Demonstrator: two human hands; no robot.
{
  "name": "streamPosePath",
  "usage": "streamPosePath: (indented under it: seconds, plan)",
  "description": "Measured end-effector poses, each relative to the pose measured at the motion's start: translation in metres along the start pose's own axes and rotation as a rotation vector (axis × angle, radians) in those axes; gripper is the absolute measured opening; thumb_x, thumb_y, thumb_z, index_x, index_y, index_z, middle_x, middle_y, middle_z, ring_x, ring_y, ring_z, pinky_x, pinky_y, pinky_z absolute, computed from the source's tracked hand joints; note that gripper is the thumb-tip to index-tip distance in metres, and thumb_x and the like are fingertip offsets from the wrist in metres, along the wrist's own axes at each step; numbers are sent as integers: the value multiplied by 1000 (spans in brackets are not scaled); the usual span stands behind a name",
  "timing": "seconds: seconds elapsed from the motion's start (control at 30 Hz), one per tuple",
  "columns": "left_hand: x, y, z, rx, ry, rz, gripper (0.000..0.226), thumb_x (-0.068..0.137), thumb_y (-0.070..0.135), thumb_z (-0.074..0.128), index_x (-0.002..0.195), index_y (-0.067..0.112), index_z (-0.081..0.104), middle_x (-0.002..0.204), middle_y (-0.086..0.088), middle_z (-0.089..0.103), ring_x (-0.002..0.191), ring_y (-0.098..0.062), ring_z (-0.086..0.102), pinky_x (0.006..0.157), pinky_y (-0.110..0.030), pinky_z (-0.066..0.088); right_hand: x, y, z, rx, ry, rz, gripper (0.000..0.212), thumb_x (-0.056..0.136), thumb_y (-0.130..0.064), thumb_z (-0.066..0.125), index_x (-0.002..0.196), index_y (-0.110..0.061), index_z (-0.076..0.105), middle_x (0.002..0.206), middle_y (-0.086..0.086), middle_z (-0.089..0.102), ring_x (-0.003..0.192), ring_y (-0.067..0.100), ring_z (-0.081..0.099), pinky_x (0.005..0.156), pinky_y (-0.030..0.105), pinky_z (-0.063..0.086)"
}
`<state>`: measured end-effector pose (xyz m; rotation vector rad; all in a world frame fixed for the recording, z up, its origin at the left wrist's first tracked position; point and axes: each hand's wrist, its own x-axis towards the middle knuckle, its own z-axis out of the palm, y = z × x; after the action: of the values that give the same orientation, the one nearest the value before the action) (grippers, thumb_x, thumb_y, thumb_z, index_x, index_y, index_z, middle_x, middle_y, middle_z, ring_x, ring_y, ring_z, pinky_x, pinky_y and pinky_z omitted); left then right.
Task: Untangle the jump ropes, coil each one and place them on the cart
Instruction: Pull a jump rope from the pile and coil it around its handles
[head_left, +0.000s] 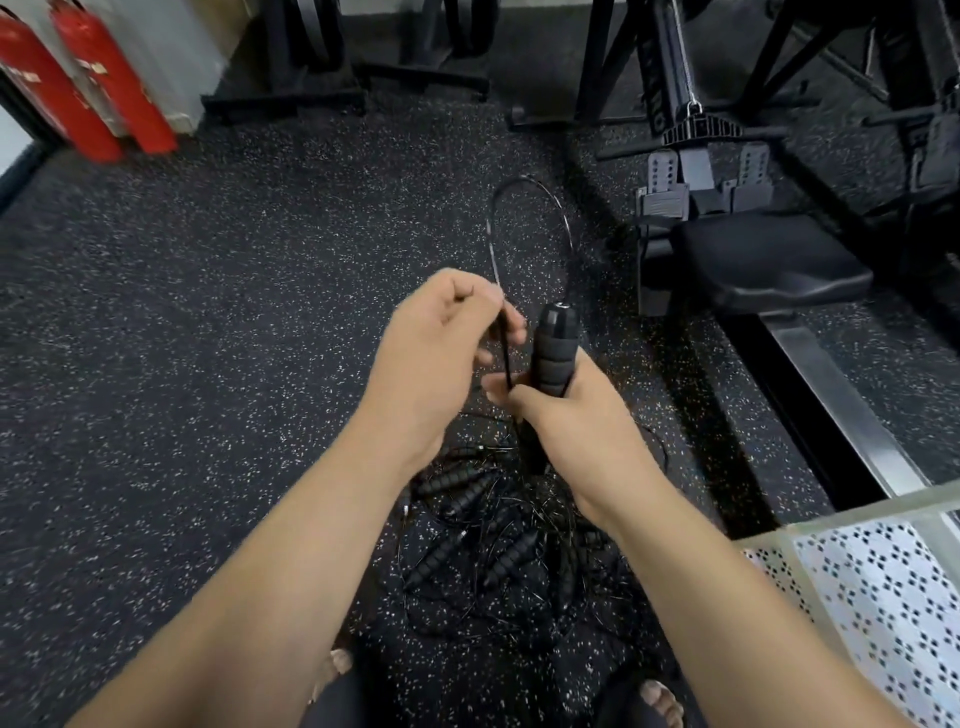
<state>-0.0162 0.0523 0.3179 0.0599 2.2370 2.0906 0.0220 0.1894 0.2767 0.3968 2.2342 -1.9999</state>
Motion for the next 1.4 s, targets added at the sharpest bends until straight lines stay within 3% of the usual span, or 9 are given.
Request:
streamPosePath:
  seconds: [0.37, 0.47, 0.57, 0.83, 1.03, 1.13, 1.2, 1.3, 1.4]
  plan:
    - [20, -23, -29, -162, 86, -70, 12, 111, 19, 57, 101, 17, 64, 99, -3, 79, 91, -14, 74, 73, -31, 51, -8, -4, 1, -510, -103, 49, 17, 85, -28, 81, 78, -18, 69, 64, -6, 68, 59, 18, 58, 55, 28, 46]
    - [23, -33, -30, -132, 102, -137, 11, 112, 20, 56, 104, 16, 64, 105, -4, 82, 96, -17, 76, 76, -32, 52, -7, -11, -9, -472, -139, 87, 11, 85, -23, 76, 81, -13, 75, 72, -5, 79, 74, 25, 75, 75, 39, 63]
    - [19, -39, -26, -20, 19, -263, 17, 112, 14, 51, 116, 15, 67, 107, 0, 83, 105, -19, 79, 87, -35, 58, -6, -16, -22, -287, -180, 76, 8, 89, -15, 76, 84, -9, 74, 77, 6, 81, 82, 36, 78, 93, 59, 61]
    - [-16, -59, 18, 544, -640, -328, 33, 101, 20, 67, 118, 47, 73, 118, 23, 76, 115, -2, 67, 111, -35, 47, -2, -30, -52, 14, 65, -18, 11, 95, -5, 78, 90, -4, 68, 76, 17, 79, 73, 37, 77, 81, 59, 67]
    - [-26, -77, 42, 480, -631, -265, 12, 105, 40, 69, 110, 41, 80, 110, 29, 78, 109, 6, 70, 107, -28, 50, -2, -36, -62, 191, 125, -10, 13, 96, -4, 78, 98, 2, 66, 77, 20, 76, 81, 39, 81, 78, 54, 67]
    - [-25, -78, 45, 523, -590, -253, 15, 107, 41, 63, 109, 40, 79, 102, 29, 78, 102, -10, 76, 103, -39, 56, 1, -34, -65, 195, 158, -49, 23, 97, -8, 79, 109, 7, 67, 84, 16, 80, 89, 41, 81, 85, 54, 67]
    - [-23, -76, 42, 529, -562, -235, 17, 109, 37, 61, 107, 41, 78, 100, 27, 79, 102, -20, 77, 103, -48, 56, 2, -33, -65, 159, 131, -57, 21, 97, -16, 80, 111, -2, 72, 95, 13, 83, 98, 36, 81, 93, 54, 65]
    - [-15, -72, 32, 561, -490, -198, 21, 109, 35, 62, 100, 41, 79, 97, 26, 79, 101, -3, 73, 106, -41, 52, 3, -28, -62, 113, 51, -29, 28, 94, -22, 83, 120, -17, 75, 110, 7, 83, 111, 29, 78, 105, 58, 59]
    - [-8, -68, 23, 565, -437, -158, 21, 108, 38, 61, 95, 44, 77, 93, 22, 80, 93, -8, 74, 98, -47, 58, 3, -24, -56, 114, -26, -3, 37, 96, -10, 79, 131, -19, 71, 119, -1, 82, 116, 26, 76, 111, 52, 56]
